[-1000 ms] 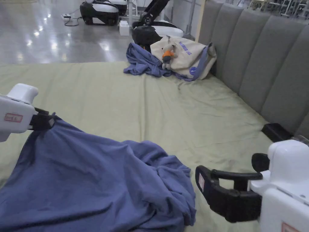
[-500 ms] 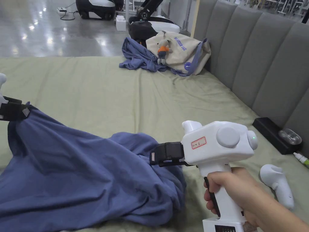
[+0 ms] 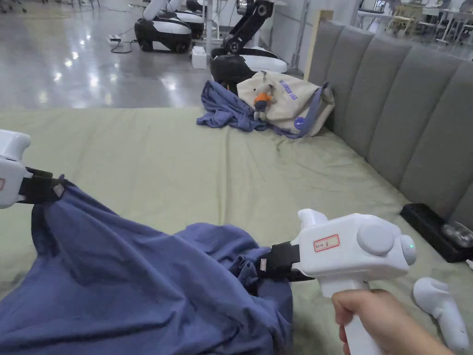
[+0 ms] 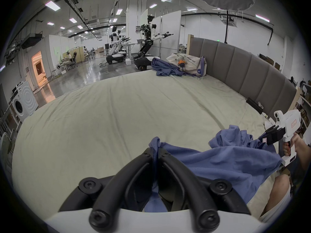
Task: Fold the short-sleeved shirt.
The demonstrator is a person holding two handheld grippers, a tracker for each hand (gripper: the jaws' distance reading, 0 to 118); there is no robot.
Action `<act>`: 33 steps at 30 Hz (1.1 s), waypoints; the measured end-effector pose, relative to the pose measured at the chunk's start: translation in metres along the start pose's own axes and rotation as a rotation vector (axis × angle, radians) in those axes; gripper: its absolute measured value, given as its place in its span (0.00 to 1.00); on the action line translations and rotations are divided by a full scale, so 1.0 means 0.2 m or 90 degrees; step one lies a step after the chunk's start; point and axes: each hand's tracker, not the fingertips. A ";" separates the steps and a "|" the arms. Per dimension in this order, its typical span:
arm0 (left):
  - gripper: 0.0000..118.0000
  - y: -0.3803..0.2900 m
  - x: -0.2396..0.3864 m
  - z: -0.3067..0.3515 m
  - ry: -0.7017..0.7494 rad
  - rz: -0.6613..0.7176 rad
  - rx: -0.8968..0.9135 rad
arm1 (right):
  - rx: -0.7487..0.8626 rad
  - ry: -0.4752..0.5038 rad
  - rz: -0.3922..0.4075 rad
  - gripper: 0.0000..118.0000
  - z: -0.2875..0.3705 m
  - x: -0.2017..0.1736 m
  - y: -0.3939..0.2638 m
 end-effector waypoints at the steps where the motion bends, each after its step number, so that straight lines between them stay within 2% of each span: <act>1: 0.04 0.01 0.00 0.02 -0.003 0.006 0.007 | 0.018 -0.006 -0.001 0.05 0.04 -0.02 0.00; 6: 0.04 0.06 0.00 0.24 -0.021 0.054 0.088 | 0.119 0.047 0.022 0.05 0.31 -0.14 0.05; 8: 0.04 0.09 0.01 0.37 -0.026 0.064 0.116 | 0.156 0.070 0.015 0.05 0.45 -0.19 0.08; 14: 0.04 0.20 0.00 0.83 -0.015 0.104 0.231 | 0.264 0.107 0.061 0.05 0.81 -0.42 0.19; 18: 0.04 0.38 -0.03 1.16 -0.002 0.138 0.298 | 0.338 0.092 0.075 0.05 1.01 -0.59 0.35; 24: 0.04 0.80 0.02 1.54 0.041 0.091 0.355 | 0.401 0.085 0.132 0.05 1.32 -0.98 0.69; 26: 0.04 0.96 0.04 1.68 0.039 0.092 0.385 | 0.448 0.064 0.157 0.05 1.44 -1.13 0.80; 29: 0.04 1.18 0.09 1.90 0.087 0.083 0.446 | 0.497 0.025 0.192 0.05 1.62 -1.37 0.94; 33: 0.04 1.40 0.17 2.13 0.102 0.071 0.486 | 0.566 -0.029 0.221 0.05 1.86 -1.66 1.08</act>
